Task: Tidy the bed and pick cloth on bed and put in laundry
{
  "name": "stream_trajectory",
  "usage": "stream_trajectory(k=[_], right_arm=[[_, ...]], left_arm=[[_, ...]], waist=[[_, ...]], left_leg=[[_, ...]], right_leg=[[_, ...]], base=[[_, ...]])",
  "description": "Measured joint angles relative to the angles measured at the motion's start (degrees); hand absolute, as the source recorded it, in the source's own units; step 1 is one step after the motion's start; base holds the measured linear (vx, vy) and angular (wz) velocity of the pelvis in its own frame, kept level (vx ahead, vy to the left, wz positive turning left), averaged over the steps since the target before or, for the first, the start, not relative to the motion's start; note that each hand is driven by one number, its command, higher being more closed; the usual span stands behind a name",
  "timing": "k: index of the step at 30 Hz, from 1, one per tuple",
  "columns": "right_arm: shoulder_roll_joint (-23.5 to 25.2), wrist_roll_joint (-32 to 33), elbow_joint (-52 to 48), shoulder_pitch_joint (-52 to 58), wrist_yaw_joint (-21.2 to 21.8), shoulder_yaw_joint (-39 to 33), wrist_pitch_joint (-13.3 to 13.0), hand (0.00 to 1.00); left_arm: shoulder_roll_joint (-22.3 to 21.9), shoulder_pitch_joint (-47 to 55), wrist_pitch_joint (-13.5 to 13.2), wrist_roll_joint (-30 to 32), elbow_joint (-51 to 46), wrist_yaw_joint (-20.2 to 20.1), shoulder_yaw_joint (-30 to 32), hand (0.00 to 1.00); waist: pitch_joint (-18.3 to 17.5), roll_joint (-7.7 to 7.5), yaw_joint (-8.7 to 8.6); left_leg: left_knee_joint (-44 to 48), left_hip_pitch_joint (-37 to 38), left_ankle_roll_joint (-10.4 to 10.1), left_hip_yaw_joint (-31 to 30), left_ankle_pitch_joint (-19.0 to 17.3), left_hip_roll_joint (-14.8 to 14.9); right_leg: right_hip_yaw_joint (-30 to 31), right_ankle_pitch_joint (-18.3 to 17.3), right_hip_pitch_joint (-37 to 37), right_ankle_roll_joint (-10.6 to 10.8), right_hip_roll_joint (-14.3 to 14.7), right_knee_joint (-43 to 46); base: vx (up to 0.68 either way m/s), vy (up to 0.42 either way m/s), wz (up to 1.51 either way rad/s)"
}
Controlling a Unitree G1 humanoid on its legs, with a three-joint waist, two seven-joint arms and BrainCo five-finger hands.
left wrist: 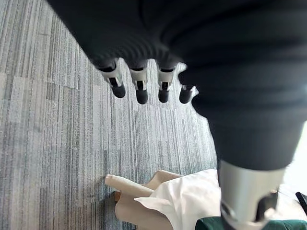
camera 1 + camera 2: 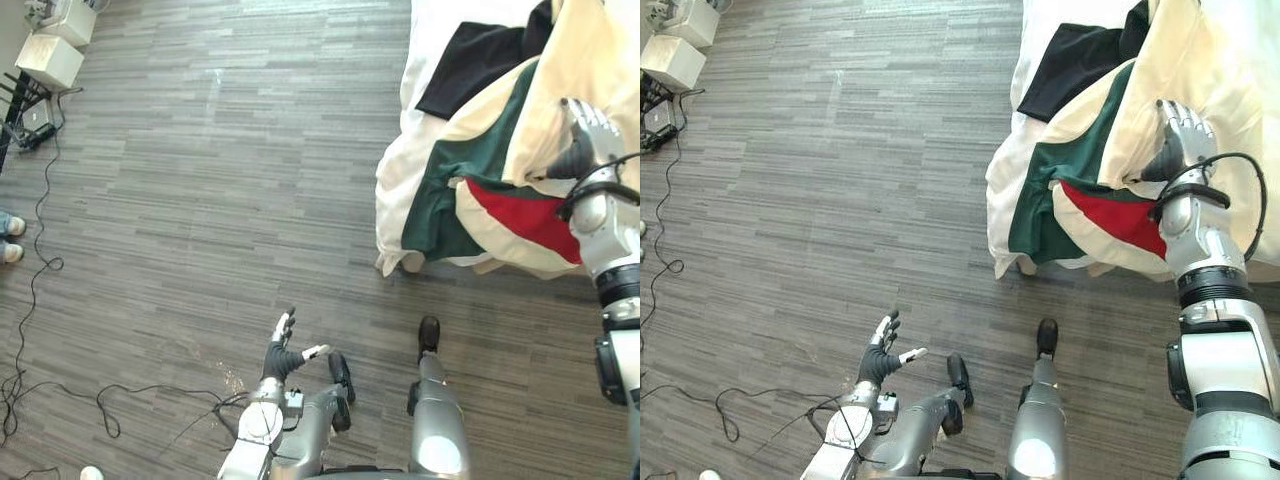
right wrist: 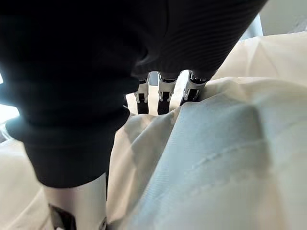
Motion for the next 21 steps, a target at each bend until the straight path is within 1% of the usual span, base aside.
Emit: stream_trajectory(k=[4, 8, 10, 11, 14, 15, 16, 18, 19, 20, 21], right_arm=[[-0.8, 2.2, 1.3, -2.3, 0.0, 0.4, -0.2, 1.0], [-0.6, 5.6, 1.4, -2.4, 0.1, -0.3, -0.6, 1.0], [0.3, 8.1, 1.2, -1.2, 0.3, -2.8, -0.7, 1.0], [0.9, 10.5, 0.3, 0.5, 0.2, -4.8, -0.8, 1.0], [3.0, 16.0, -4.6, 6.4, 0.2, -9.9, -0.4, 1.0], [4.6, 18.7, -7.7, 9.2, 0.1, -12.4, -0.2, 1.0], [5.8, 19.9, -9.4, 10.7, 0.1, -13.9, 0.0, 1.0], [12.0, 27.3, -17.0, 18.0, -0.3, -18.0, 0.0, 1.0], [13.9, 29.3, -18.8, 20.3, -0.3, -18.6, -0.2, 1.0], [17.8, 34.8, -22.1, 24.9, -0.4, -19.9, -0.9, 1.0], [20.1, 37.0, -23.8, 27.3, -0.4, -20.3, -1.3, 1.0]], left_arm=[[0.0, -1.4, 0.0, -1.2, 0.1, 0.0, -0.3, 0.0], [-0.1, -1.9, 0.0, -1.6, 0.1, -0.1, -0.9, 0.0], [-0.2, -1.9, 0.0, -1.7, 0.0, -0.2, -1.0, 0.0], [-0.2, -1.9, 0.0, -1.8, -0.1, -0.3, -1.0, 0.0], [-0.2, -1.9, 0.1, -2.2, -0.2, -1.2, -1.1, 0.0], [-0.2, -2.0, 0.1, -2.2, -0.4, -1.2, -1.1, 0.0], [-0.2, -2.0, 0.1, -2.2, -0.4, -1.2, -1.1, 0.0], [-0.2, -1.8, 0.4, -2.2, -0.4, -1.3, -1.1, 0.0], [-0.2, -1.8, 0.6, -2.2, -0.4, -1.3, -1.0, 0.0], [-0.2, -1.8, 0.8, -2.2, -0.4, -1.3, -0.9, 0.0], [-0.2, -1.8, 1.0, -2.2, -0.4, -1.3, -0.8, 0.0]], waist=[[0.6, 1.23, 0.14], [0.6, 1.46, 0.13], [0.6, 1.46, 0.14], [0.5, 1.46, 0.09], [0.3, 1.28, 0.23], [0.1, 1.0, 0.26], [0.0, 0.84, 0.23], [-1.6, -0.37, 0.17], [-2.4, -0.77, 0.15], [-3.3, -1.75, 0.13], [-3.6, -2.18, 0.16]], left_leg=[[0.7, -1.2, 0.3, -0.4, -0.6, 0.1], [0.3, -1.1, 0.0, -0.8, 0.1, 0.3], [-0.8, -0.4, 0.2, -1.2, 1.0, 0.2], [-1.4, 0.2, -0.1, -1.6, 1.4, 0.2], [-2.3, 2.1, -0.1, -2.2, 1.7, 0.3], [-2.4, 2.6, -0.1, -2.2, 1.7, 0.2], [-2.5, 2.8, -0.1, -2.2, 1.7, 0.3], [-3.2, 3.6, -0.1, -1.7, 1.7, 0.3], [-3.3, 3.7, -0.1, -1.6, 1.7, 0.4], [-3.4, 4.7, -0.2, -1.5, 1.6, 0.6], [-3.5, 5.4, -0.2, -1.4, 1.6, 0.7]], right_leg=[[-0.2, -0.3, -0.1, 0.4, 0.0, 0.0], [-0.5, -0.4, 0.0, 0.4, 0.2, 0.0], [-0.9, -0.3, 0.3, 0.3, 0.2, 0.1], [-1.5, -0.2, 0.9, 0.1, 0.2, 0.1], [-1.9, -0.2, 2.5, 0.1, 0.4, 0.0], [-2.0, -0.3, 2.9, 0.0, 0.5, 0.0], [-1.9, -0.3, 3.1, 0.1, 0.5, 0.0], [-1.7, -0.6, 3.4, -0.1, 0.8, -0.3], [-1.7, -0.6, 3.5, -0.1, 1.0, -0.5], [-1.6, -0.6, 4.7, -0.1, 1.2, -1.2], [-1.5, -0.6, 5.5, -0.2, 1.2, -1.4]], base=[[-0.08, -0.011, 0.04], [-0.02, -0.024, 0.03], [0.03, -0.024, 0.12], [0.07, -0.009, 0.17], [0.06, -0.002, 0.1], [0.05, 0.003, 0.01], [0.05, 0.001, -0.05], [0.06, -0.01, -0.09], [0.09, -0.022, -0.09], [0.07, -0.017, -0.1], [0.05, -0.013, -0.1]])
